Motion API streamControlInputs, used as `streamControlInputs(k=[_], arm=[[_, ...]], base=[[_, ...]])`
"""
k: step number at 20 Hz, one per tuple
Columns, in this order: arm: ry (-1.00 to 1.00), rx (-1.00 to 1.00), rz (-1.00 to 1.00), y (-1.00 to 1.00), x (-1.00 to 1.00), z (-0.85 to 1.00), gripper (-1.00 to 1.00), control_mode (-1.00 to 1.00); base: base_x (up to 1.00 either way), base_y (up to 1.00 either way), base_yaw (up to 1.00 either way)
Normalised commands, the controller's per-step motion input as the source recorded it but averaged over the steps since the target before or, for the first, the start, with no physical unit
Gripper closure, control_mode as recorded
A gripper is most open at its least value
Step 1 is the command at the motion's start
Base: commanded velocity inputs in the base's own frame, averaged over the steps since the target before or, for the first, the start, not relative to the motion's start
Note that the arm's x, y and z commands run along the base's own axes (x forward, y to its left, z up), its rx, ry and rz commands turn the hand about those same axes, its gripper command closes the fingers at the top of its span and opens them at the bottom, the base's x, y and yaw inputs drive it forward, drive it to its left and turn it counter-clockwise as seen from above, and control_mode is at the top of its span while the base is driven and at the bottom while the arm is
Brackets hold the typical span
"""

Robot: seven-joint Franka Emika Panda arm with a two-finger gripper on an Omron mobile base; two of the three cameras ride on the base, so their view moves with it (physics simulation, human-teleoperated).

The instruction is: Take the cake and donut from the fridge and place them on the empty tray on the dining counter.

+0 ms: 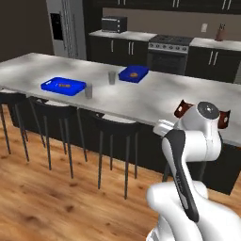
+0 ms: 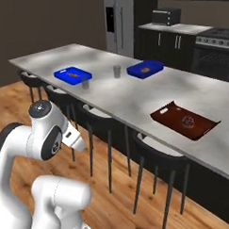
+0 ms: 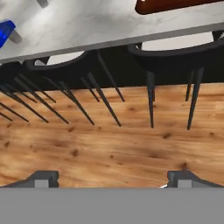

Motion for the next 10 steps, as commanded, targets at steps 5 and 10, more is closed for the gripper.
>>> streamControlInputs(k=[5,10], arm=[[0.0,0.0,0.0,0.0,0.0,0.0,-1.0,1.0],[0.0,0.0,0.0,0.0,0.0,0.0,-1.0,1.0]], base=[[0.35,1.0,-0.33],[0.26,1.0,-0.32]])
